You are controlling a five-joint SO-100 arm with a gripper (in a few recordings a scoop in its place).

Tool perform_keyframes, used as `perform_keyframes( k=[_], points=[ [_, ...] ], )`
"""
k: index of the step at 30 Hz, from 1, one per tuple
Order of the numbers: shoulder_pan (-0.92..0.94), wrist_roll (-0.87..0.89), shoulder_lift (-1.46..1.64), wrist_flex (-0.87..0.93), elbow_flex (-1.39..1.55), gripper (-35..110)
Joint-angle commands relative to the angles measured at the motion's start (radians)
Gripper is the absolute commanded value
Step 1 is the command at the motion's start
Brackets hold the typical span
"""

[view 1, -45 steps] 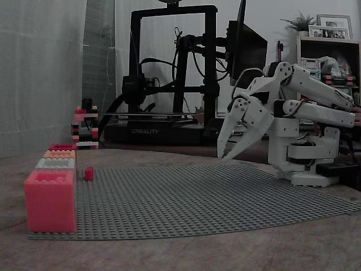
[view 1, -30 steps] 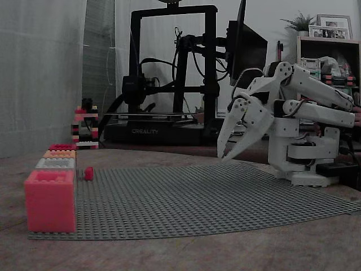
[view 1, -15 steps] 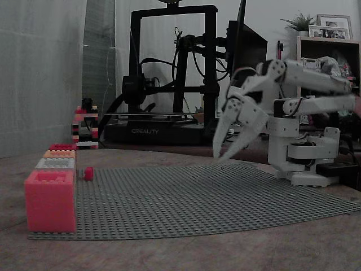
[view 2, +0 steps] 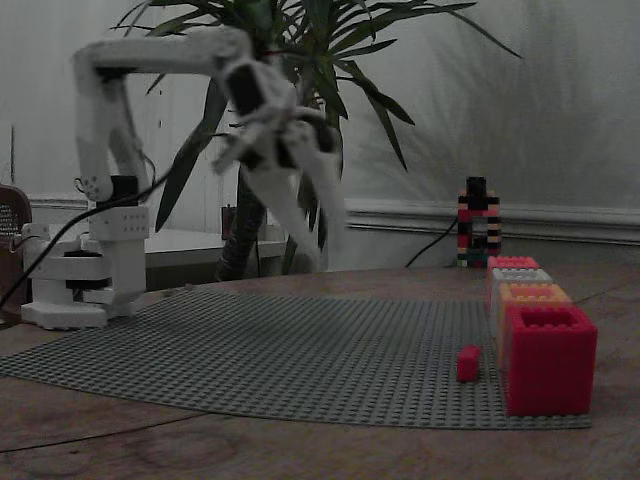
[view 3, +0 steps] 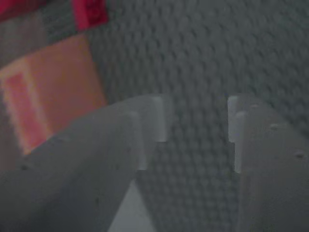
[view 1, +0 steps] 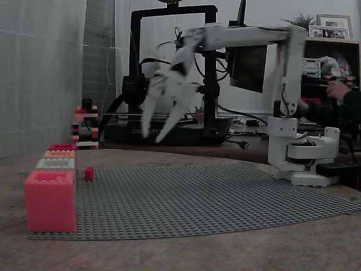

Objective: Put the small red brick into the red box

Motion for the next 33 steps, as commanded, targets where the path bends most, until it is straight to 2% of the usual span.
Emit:
perform_keyframes(
  k=[1,6,11,33],
  points=[
    [0.028,-0.066,-0.232,0.117,-0.426,13],
    [0.031,-0.097,-0.474,0.242,-0.818,16],
    [0.043,-0.112,-0.640,0.290,-1.048,16],
    [0.091,-0.141,-1.014,0.345,-1.482,16]
  ],
)
